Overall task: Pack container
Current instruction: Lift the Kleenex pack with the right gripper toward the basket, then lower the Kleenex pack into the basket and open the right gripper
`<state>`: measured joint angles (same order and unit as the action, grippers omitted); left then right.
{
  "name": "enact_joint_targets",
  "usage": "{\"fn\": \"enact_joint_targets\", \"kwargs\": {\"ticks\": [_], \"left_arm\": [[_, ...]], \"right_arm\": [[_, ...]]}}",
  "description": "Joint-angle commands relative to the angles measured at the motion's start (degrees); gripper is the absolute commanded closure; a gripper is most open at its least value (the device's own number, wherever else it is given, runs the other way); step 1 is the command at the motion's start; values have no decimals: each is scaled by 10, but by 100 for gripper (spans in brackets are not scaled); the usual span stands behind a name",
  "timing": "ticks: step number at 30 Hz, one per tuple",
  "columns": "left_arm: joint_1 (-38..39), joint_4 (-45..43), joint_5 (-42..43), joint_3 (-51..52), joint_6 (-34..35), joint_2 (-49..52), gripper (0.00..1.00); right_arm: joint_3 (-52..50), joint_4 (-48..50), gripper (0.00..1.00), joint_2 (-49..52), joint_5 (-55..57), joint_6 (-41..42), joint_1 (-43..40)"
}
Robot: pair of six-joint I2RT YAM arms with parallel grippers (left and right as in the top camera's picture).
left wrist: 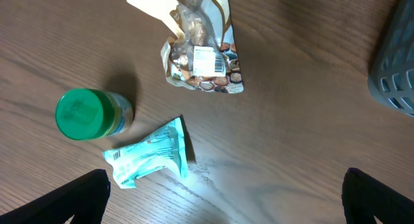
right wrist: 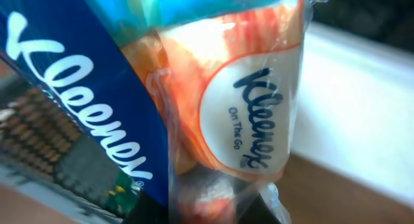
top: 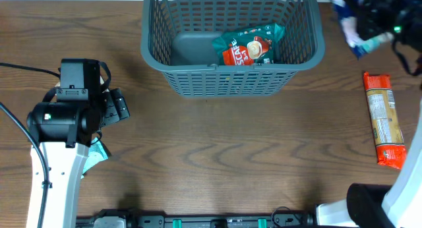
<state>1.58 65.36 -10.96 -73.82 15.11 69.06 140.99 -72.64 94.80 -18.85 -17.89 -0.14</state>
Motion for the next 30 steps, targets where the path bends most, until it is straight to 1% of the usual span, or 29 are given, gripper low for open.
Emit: {"fn": "enact_joint_targets", "kwargs": {"ticks": [1, 5, 11, 22, 30], "left_arm": [[-3, 0, -11, 4, -5, -2, 2], [-3, 0, -11, 4, -5, -2, 1], [-3, 0, -11, 4, -5, -2, 2], [-3, 0, -11, 4, -5, -2, 1], [-3, 0, -11, 4, -5, -2, 1]], "right_arm": [[9, 14, 99, 0, -11, -57, 59], [9, 24, 99, 7, -11, -100, 120], [7, 23, 99, 41, -11, -118, 166], [7, -2, 99, 129, -10, -120, 178], [7, -71, 99, 194, -11, -142, 179]]}}
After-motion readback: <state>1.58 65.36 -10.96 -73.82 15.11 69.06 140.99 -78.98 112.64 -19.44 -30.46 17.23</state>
